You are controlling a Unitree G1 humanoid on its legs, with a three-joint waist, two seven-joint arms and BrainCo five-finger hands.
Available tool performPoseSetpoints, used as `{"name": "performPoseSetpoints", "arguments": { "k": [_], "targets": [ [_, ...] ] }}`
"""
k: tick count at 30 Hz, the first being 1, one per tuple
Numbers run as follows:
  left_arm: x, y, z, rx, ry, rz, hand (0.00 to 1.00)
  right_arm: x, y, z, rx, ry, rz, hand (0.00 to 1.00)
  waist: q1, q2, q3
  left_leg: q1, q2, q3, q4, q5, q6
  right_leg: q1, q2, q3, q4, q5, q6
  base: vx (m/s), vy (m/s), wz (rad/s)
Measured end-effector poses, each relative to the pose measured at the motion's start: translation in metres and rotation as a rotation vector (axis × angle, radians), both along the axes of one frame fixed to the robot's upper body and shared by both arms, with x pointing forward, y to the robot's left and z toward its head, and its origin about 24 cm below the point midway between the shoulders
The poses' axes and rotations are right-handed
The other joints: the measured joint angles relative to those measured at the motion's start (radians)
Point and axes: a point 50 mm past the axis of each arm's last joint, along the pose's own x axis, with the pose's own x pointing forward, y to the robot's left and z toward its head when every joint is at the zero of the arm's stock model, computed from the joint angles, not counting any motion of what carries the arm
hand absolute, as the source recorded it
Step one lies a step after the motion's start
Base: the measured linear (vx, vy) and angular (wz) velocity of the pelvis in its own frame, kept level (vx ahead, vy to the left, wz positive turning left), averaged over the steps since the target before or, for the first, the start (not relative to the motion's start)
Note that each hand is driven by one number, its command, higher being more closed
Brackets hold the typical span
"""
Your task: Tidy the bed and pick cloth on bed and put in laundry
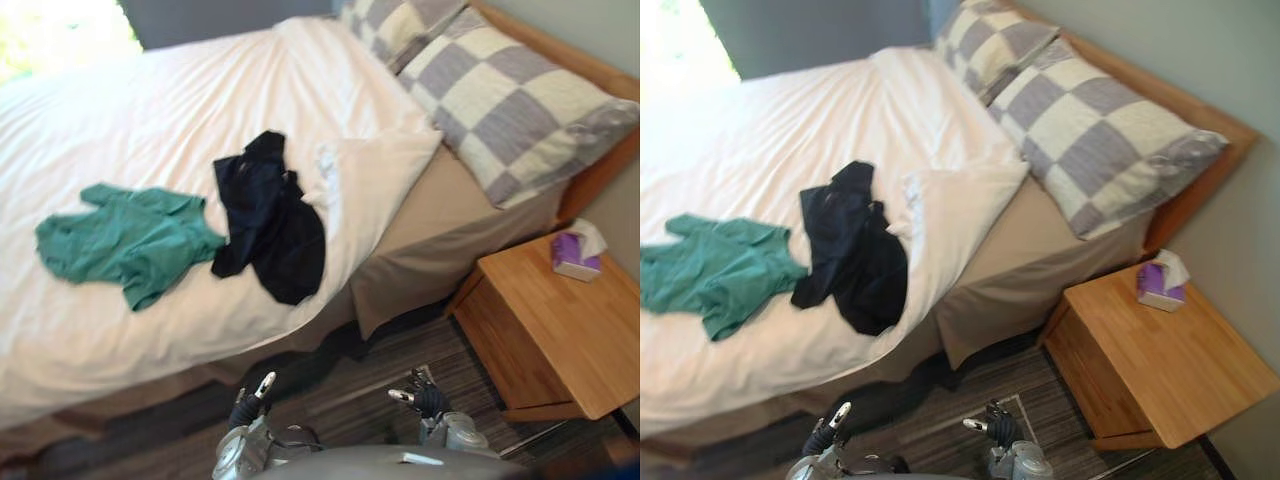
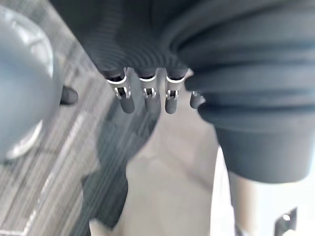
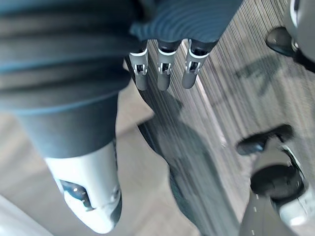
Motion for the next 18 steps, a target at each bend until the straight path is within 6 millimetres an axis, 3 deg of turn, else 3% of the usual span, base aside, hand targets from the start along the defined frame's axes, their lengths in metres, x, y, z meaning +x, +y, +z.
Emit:
{"name": "performPoseSetpoints", "arguments": {
  "k": [4, 8, 12, 14, 15, 17, 18],
  "targets": [
    [-0.010, -0.001, -0.002, -0.007, 0.019, 0.012, 0.00, 0.002, -0.006, 0.000, -0.029, -0.001, 0.015, 0.00, 0.006, 0.003, -0.001, 0.039, -0.054, -0.033, -0.086, 0.041, 0.014, 0.031, -0.022, -0.023, -0.014, 0.010, 0.014, -0.01, 0.092, 0.22],
    [-0.012, -0.003, -0.004, 0.015, 0.047, -0.090, 0.00, 0.006, -0.016, 0.000, -0.042, 0.014, -0.022, 0.00, 0.002, 0.003, -0.003, 0.083, -0.091, -0.098, -0.265, 0.148, 0.016, 0.029, -0.007, -0.067, -0.013, 0.008, 0.013, -0.06, -0.023, 0.32],
    [-0.015, 0.003, -0.005, 0.032, 0.094, -0.152, 0.00, 0.001, -0.025, -0.003, -0.052, 0.049, -0.078, 0.00, 0.003, -0.007, 0.003, 0.083, -0.100, -0.147, -0.270, 0.153, 0.019, 0.043, -0.015, -0.102, 0.021, -0.019, 0.015, -0.05, -0.051, 0.32],
    [-0.012, 0.006, -0.005, 0.070, 0.109, -0.234, 0.00, -0.002, -0.032, -0.004, -0.065, 0.063, -0.129, 0.00, -0.014, -0.026, 0.010, 0.089, -0.131, -0.194, -0.271, 0.112, 0.024, 0.014, -0.090, -0.101, 0.172, -0.082, 0.025, 0.00, 0.031, 0.32],
    [-0.011, 0.004, -0.005, 0.076, 0.112, -0.261, 0.00, -0.002, -0.034, -0.004, -0.074, 0.062, -0.132, 0.00, -0.017, -0.021, 0.011, 0.090, -0.137, -0.219, -0.271, 0.109, 0.027, -0.008, -0.109, -0.067, 0.236, -0.087, 0.023, 0.04, 0.044, 0.41],
    [-0.010, 0.007, -0.005, 0.110, 0.138, -0.362, 0.00, 0.001, -0.040, -0.002, -0.087, 0.042, -0.162, 0.00, -0.061, -0.019, 0.016, 0.099, -0.133, -0.296, -0.270, 0.109, 0.029, -0.116, -0.119, 0.132, 0.476, -0.025, -0.039, 0.09, 0.025, 0.79],
    [-0.007, 0.005, -0.005, 0.108, 0.136, -0.375, 0.00, 0.001, -0.042, -0.001, -0.088, 0.035, -0.175, 0.00, -0.066, -0.005, 0.022, 0.103, -0.122, -0.313, -0.269, 0.118, 0.034, -0.144, -0.109, 0.173, 0.514, -0.042, -0.036, 0.11, -0.034, 0.84]
  ]
}}
